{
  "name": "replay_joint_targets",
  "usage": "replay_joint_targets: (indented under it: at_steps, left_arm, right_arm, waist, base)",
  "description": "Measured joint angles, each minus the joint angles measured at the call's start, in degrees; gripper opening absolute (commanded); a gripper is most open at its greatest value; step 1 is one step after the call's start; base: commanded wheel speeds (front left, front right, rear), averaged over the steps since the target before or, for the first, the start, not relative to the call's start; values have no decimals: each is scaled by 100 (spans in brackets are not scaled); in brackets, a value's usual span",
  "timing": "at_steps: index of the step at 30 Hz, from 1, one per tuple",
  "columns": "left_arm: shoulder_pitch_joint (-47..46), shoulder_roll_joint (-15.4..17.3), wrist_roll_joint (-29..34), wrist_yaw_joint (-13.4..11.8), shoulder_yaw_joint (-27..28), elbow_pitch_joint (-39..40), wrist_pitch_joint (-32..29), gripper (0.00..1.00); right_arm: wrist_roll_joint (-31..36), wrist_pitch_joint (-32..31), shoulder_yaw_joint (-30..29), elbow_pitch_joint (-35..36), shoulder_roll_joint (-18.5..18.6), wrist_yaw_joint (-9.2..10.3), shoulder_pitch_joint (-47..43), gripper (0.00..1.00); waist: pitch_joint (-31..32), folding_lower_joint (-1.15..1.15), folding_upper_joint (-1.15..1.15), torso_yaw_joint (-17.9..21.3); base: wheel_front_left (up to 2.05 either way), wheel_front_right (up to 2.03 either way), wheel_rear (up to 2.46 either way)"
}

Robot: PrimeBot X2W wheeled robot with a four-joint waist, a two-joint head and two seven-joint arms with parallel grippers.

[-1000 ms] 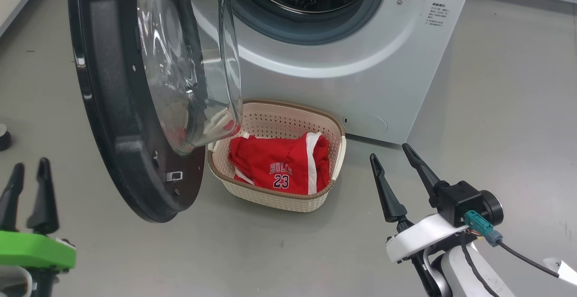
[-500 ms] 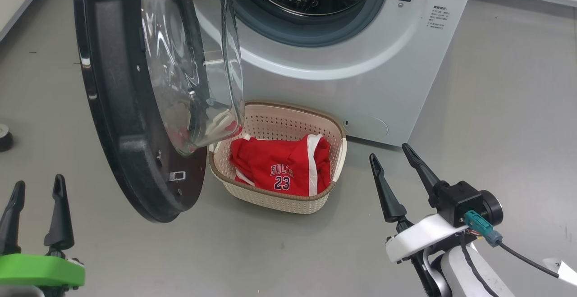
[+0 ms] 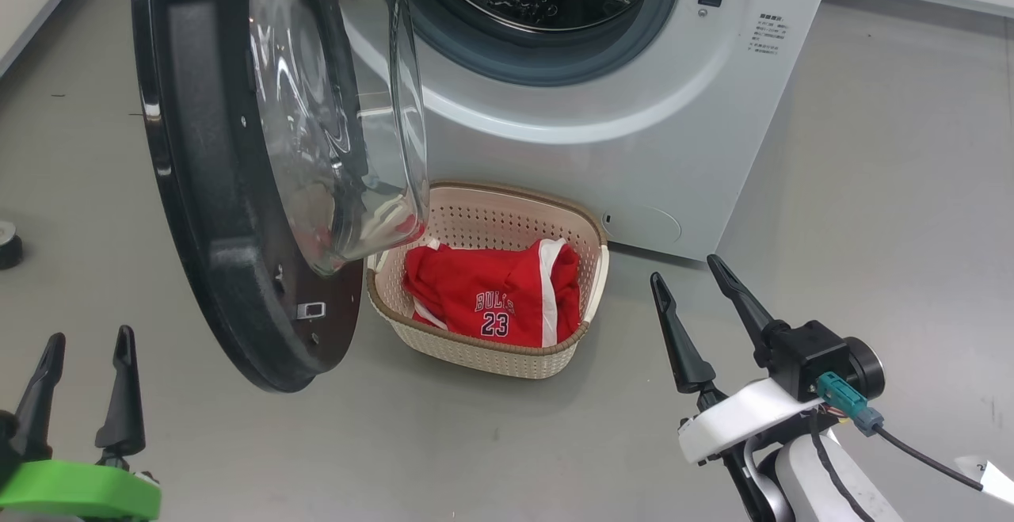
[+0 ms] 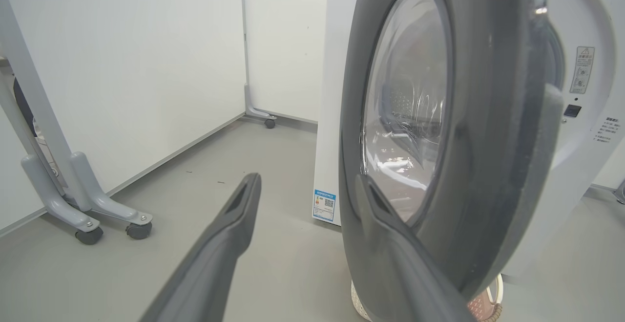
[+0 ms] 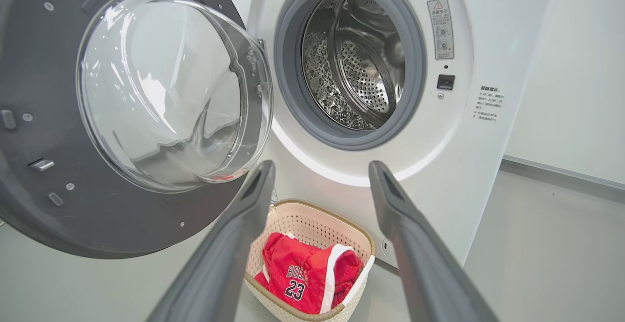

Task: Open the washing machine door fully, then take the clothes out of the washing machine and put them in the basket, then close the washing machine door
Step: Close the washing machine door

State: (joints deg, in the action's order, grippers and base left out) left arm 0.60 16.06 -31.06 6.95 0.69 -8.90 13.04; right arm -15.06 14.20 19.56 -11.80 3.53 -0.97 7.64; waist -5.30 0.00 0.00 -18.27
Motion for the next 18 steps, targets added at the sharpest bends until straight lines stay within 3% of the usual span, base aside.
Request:
replay_joint_targets:
  at_steps: [18]
  left_arm:
    - [-27, 73, -2, 0, -97, -289, 116, 100]
  right_arm:
    - [0, 0, -15, 7, -7, -13, -47, 100]
  waist:
    - [27, 0, 0, -18]
  base:
    - [0, 0, 0]
